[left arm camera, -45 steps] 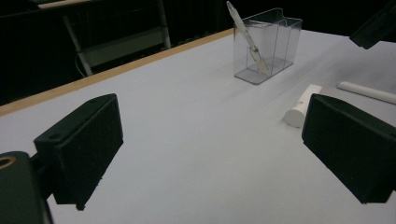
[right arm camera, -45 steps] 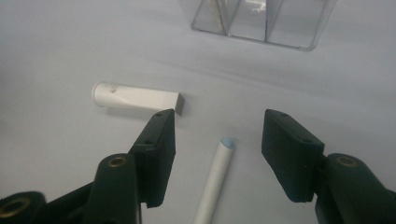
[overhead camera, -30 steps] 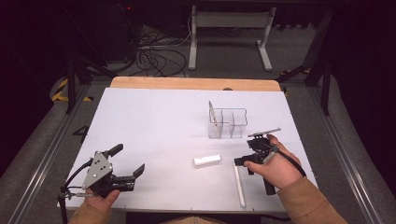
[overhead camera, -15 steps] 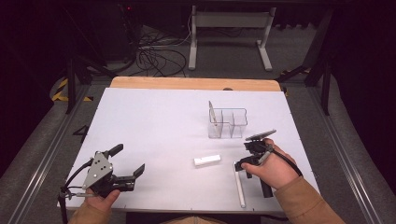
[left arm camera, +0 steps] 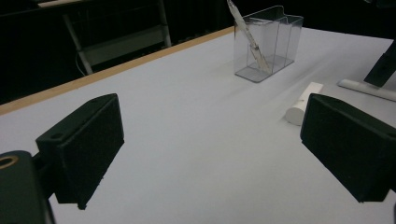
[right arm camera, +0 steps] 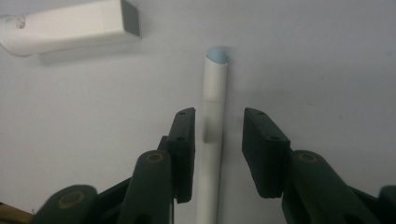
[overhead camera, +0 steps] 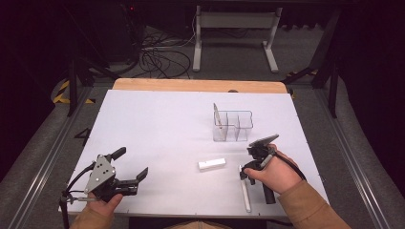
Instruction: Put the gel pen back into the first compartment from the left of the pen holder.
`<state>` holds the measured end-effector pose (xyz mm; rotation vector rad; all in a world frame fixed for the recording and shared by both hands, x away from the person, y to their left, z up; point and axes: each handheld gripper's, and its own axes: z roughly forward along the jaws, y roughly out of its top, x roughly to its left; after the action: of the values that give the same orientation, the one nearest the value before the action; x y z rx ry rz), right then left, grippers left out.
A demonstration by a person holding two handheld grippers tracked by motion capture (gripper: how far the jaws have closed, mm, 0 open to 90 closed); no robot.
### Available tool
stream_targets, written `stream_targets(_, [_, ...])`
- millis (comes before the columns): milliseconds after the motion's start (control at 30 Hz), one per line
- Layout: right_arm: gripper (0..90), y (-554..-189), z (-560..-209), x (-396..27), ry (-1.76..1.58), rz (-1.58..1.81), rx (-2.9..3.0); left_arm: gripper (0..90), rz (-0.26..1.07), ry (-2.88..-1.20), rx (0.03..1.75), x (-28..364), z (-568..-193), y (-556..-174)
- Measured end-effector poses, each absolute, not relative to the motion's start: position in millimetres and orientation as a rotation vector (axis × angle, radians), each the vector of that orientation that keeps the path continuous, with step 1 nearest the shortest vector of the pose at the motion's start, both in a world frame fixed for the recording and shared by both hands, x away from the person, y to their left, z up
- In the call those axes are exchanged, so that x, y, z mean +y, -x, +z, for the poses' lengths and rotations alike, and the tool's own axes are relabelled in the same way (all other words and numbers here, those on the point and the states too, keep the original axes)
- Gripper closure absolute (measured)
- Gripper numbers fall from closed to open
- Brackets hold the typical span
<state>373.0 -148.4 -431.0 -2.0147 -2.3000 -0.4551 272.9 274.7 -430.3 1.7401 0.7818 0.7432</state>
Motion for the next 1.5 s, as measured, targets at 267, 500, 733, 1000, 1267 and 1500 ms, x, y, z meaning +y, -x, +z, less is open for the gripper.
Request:
stream_targets(267, [71.9,-372,-435,-145,2.0,-0.403,-2.313,6.7,0.747,-1.743,0.779,275,-430,-273])
stream_targets(500, [74.9,-373,-438,-142,2.006,-0.374,-2.314,6.8,0.742,-1.742,0.78,275,-431,-273])
stream_targets(733, [77.7,-374,-441,-138,2.045,-0.357,-2.306,6.7,0.742,-1.74,0.781,275,-431,-273])
stream_targets(1000, [79.0,-374,-442,-138,2.075,-0.356,-2.285,6.7,0.746,-1.741,0.779,275,-430,-273])
stream_targets(1267, [79.1,-374,-442,-137,2.077,-0.355,-2.286,6.7,0.742,-1.739,0.781,275,-430,-273])
stream_targets(1500, [79.1,-374,-441,-137,2.077,-0.357,-2.287,6.7,0.743,-1.739,0.781,275,-430,-273])
